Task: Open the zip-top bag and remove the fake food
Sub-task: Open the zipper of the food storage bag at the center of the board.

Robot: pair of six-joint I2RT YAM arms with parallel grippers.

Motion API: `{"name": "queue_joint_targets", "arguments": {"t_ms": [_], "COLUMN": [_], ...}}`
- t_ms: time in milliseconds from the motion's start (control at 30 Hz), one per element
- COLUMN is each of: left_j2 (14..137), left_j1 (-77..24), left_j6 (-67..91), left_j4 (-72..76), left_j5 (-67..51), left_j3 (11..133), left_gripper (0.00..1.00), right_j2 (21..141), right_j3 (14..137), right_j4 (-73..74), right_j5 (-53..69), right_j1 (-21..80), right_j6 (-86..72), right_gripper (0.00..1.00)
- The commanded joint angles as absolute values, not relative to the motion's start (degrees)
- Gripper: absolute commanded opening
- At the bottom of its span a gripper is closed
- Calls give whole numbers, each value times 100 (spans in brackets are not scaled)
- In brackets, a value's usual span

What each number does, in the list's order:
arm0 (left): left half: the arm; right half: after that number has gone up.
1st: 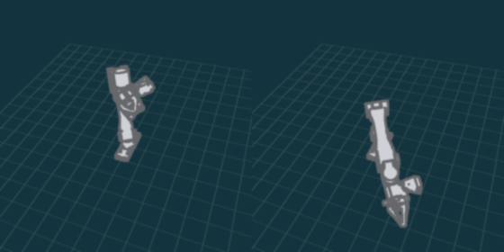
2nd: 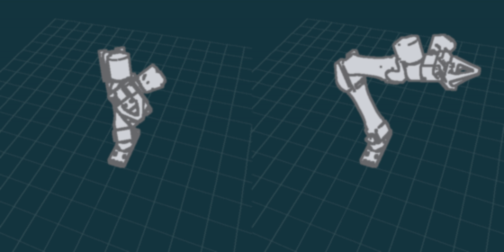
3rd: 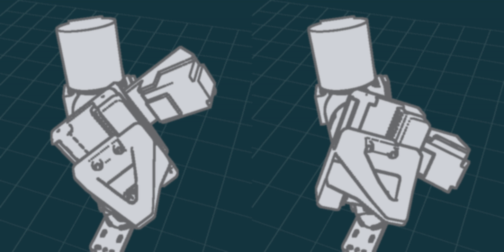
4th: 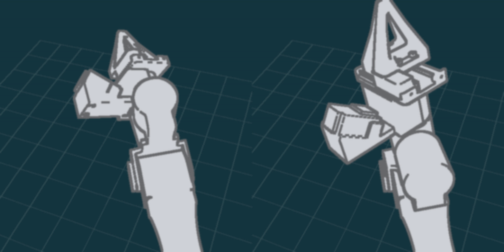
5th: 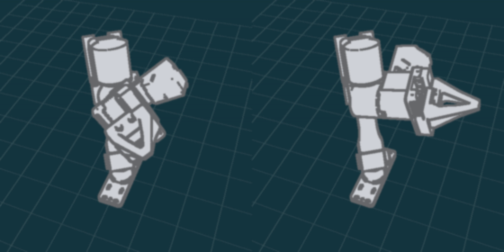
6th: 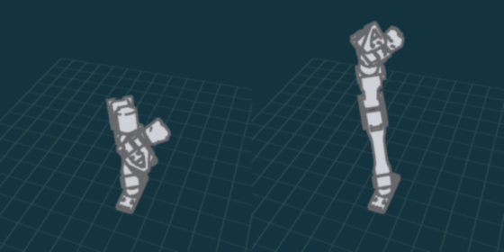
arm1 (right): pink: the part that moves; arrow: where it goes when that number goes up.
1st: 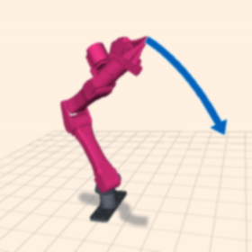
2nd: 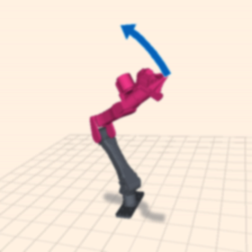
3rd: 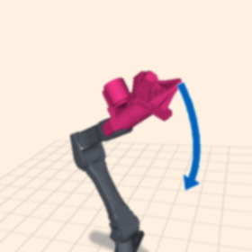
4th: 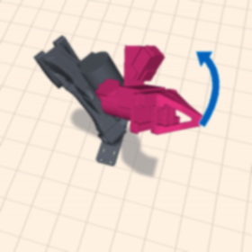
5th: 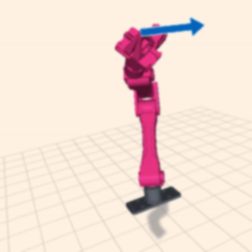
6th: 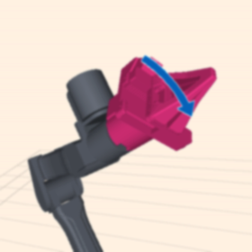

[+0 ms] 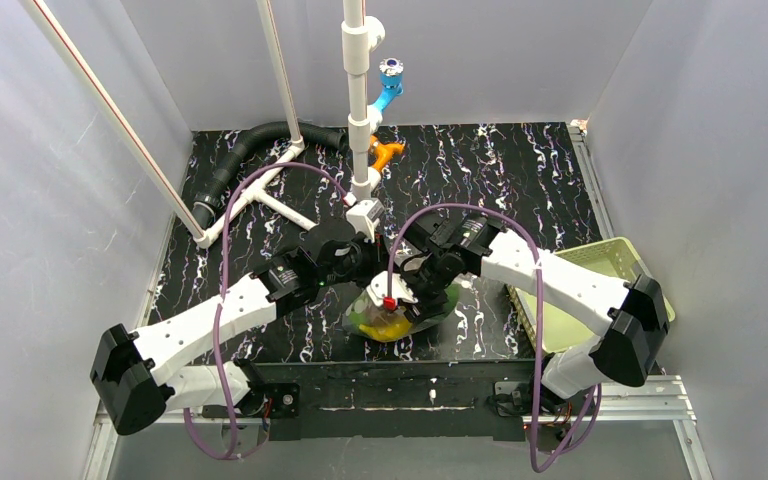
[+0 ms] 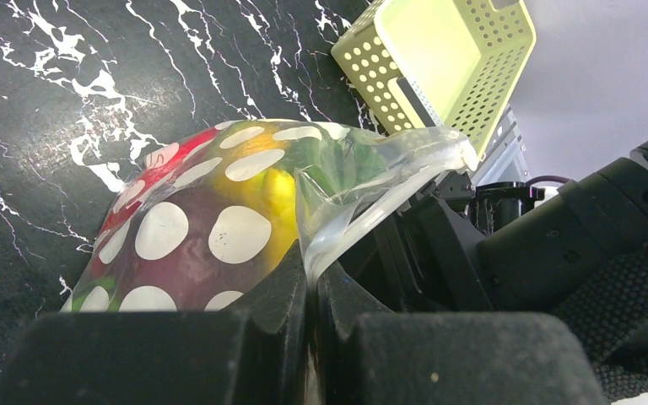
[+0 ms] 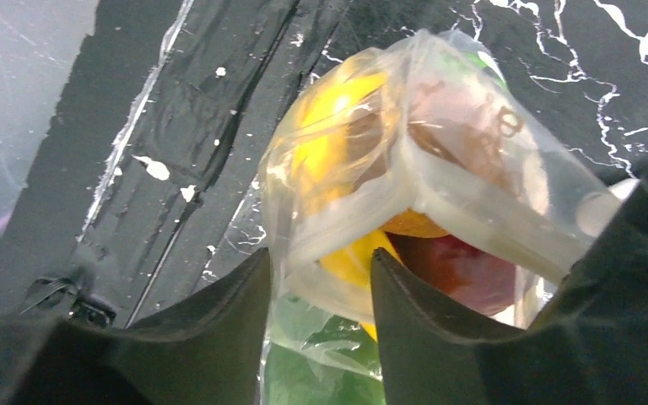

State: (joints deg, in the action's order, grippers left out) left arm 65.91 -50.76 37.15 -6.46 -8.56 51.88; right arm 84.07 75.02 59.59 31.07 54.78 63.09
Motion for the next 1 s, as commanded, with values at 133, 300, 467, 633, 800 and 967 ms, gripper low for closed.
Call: {"name": "queue_joint_targets", "arguments": {"t_ms": [133, 300, 467, 633, 800, 967], "left_j2": [6185, 6036, 5870, 5615, 5438, 5285], "left_j1": [-5102, -5098, -5099, -5104, -5098, -5085], "left_j6": [3660, 3585, 3511, 3384, 3191, 2887], "left_j4": [-889, -1179, -1517, -1869, -2267, -2701], "left_j5": [-417, 63, 542, 811, 1081, 1406], "left_j3": [5158, 5178, 5290, 5416, 5620, 5800], "left_gripper": [0, 0, 0, 0, 0, 0], "right_j2": [8112, 7929, 7828, 7924, 8340, 8548], "right_j3": [7491, 7546, 7511, 7825, 8457, 8838], "right_j4": [5572, 5592, 5541, 5551, 5796, 5889], "right_j5": [2667, 2385, 2046, 1841, 1873, 1917], "right_j1": [5537, 5530, 5513, 5493, 5493, 5495], "right_j6": [5982, 5758, 5730, 5639, 5621, 5647], "right_gripper": [28, 6, 1, 1, 1, 1]}}
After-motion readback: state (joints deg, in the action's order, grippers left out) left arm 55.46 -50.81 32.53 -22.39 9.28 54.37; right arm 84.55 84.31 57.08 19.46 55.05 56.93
